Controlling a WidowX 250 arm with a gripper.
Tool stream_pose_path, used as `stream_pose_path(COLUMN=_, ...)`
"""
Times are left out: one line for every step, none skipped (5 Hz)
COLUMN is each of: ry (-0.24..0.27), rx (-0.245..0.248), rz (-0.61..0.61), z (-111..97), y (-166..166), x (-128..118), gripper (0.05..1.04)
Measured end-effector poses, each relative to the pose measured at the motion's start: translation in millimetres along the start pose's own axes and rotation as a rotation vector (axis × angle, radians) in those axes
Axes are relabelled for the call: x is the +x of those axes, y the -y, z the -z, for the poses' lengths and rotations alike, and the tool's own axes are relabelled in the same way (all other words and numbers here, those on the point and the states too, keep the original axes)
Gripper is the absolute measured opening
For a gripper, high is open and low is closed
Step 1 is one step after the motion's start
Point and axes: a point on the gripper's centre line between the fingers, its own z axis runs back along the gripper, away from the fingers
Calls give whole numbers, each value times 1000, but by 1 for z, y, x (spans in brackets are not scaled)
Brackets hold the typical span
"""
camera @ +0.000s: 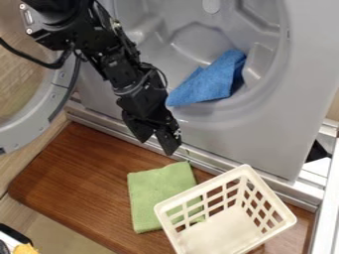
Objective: Move the basket to the left side
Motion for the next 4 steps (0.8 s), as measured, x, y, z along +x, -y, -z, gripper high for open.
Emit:
stream_pose_path(ry=-26, rx=-11, rz=-4, z=6, y=1, x=-4, gripper=1000)
stream_pose_path(ry=-75, rx=-28, rz=107, z=12, y=19, x=-4, gripper=1000)
stream_pose_path(ry=-86, rx=-32, rz=158, z=15, y=29, x=-2, gripper=1000)
stream_pose_path(ry=-122, rx=-46, rz=212, z=27, y=42, x=-3, gripper=1000)
